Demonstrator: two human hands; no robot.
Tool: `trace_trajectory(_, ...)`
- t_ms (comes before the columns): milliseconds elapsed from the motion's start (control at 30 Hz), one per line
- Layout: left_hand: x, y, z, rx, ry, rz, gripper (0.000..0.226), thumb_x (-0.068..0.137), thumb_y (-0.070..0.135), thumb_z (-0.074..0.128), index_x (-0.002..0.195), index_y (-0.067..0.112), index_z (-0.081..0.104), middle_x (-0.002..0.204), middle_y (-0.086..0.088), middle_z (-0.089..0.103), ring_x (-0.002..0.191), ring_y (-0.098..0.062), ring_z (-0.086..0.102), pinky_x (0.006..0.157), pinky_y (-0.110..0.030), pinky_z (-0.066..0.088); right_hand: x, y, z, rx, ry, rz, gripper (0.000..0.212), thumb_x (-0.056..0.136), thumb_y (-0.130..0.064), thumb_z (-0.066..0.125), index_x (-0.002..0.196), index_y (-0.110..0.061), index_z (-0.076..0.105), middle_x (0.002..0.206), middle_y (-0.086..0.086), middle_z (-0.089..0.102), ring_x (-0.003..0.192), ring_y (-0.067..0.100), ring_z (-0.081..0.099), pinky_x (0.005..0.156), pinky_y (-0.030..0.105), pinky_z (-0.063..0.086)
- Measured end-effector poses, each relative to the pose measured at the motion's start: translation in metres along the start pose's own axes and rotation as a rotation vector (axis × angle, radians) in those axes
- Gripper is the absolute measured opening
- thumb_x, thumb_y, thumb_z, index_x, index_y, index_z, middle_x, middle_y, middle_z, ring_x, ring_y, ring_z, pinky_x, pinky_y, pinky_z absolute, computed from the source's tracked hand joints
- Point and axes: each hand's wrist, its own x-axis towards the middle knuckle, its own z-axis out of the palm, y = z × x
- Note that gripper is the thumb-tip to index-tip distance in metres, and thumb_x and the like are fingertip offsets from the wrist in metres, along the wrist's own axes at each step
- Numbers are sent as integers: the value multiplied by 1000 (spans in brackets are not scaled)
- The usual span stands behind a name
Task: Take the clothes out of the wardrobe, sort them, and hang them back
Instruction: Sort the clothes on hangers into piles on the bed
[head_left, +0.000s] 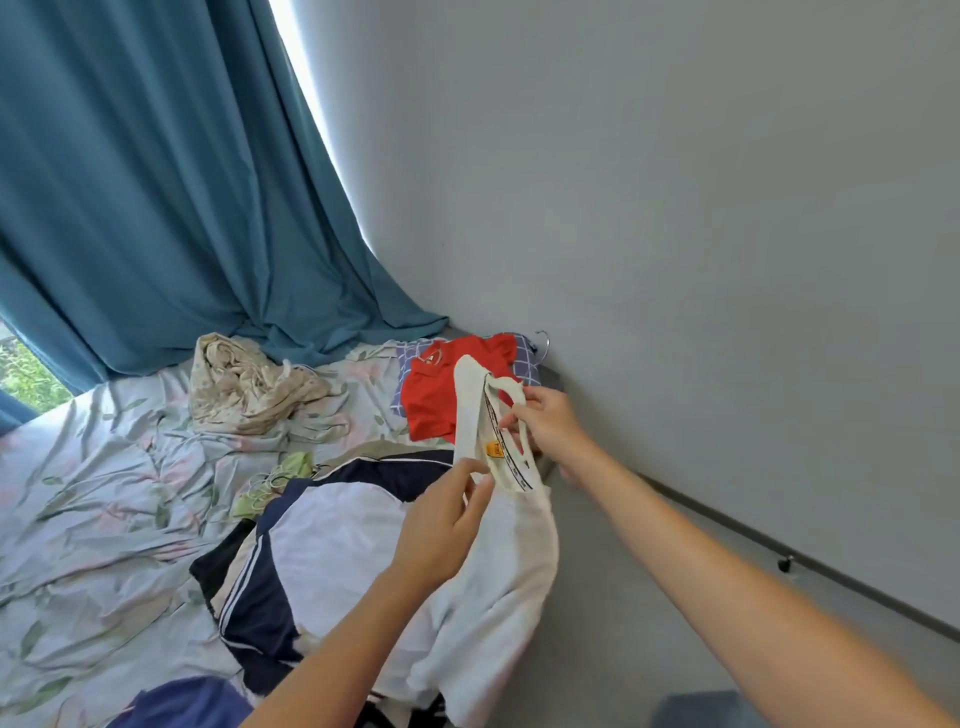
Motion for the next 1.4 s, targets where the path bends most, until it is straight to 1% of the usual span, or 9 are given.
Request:
trace_trajectory(100, 50, 1, 19, 42, 55, -54, 18, 106, 50, 46, 118, 38, 54, 86, 15, 57, 79, -4, 58, 69, -37, 50, 36, -1, -48, -209, -29, -43, 28, 94, -4, 57, 118, -8, 70, 87, 6, 79, 72, 15, 73, 70, 38, 61)
trace_trajectory(200, 96, -2, 33, 134, 100, -50, 25, 105, 41, 53, 128, 31, 52, 114, 13, 56, 104, -9, 57, 83, -39, 54, 59, -4, -87, -461, -32, -173, 21, 99, -13, 54, 96, -21, 73, 73, -4, 77, 72, 9, 72, 75, 37, 57)
trace_trajectory(433, 171, -4, 60, 397, 243, 52, 55, 104, 38, 59, 154, 21, 43, 149, -2, 46, 137, -23, 41, 115, -44, 37, 111, -3, -140, -628, 20, -330, 14, 99, -29, 59, 92, -26, 71, 81, -8, 72, 77, 18, 69, 75, 42, 58)
trace_trajectory(567, 217, -15, 91, 376, 79, 22, 36, 105, 54, 43, 122, 27, 61, 109, 4, 62, 106, -25, 58, 94, -47, 48, 152, -2, -167, -677, 15, -350, 15, 95, -36, 65, 80, -32, 68, 72, -13, 70, 72, 10, 68, 72, 37, 56)
trace_trajectory(700, 266, -22, 127, 173, -38, -20, 40, 108, 53, 40, 81, 24, 47, 77, 5, 56, 75, -16, 54, 69, -46, 48, 201, -2, -193, -744, -28, -344, 14, 96, -34, 68, 83, -35, 67, 74, -17, 64, 75, 2, 59, 66, 31, 43)
trace_trajectory(867, 317, -28, 154, -29, -31, -63, 40, 109, 47, 47, 76, 24, 45, 67, 5, 53, 68, -13, 54, 61, -35, 38, 264, -11, -212, -787, -68, -300, 12, 99, -37, 67, 91, -29, 69, 80, -14, 65, 78, 6, 60, 66, 28, 45)
trace_trajectory(1167, 427, -74, 156, -83, 26, -184, 42, 108, 48, 50, 76, 20, 48, 62, 3, 50, 60, -14, 49, 58, -38, 38, 418, -16, -197, -717, -165, -323, 12, 98, -36, 67, 88, -30, 70, 73, -14, 64, 70, 6, 58, 65, 27, 45)
trace_trajectory(1300, 487, -124, 167, -41, 66, -300, 43, 107, 52, 48, 78, 20, 49, 65, -1, 53, 63, -17, 52, 60, -44, 43, 520, -1, -172, -687, -250, -315, 13, 95, -37, 68, 83, -30, 68, 77, -8, 69, 74, 13, 65, 70, 41, 56)
trace_trajectory(1400, 531, -166, 172, -7, 105, -420, 41, 107, 52, 48, 78, 22, 49, 67, 1, 56, 66, -15, 55, 63, -44, 46, 605, 15, -138, -672, -363, -323, 13, 95, -40, 68, 86, -31, 68, 81, -11, 69, 78, 10, 65, 73, 39, 55)
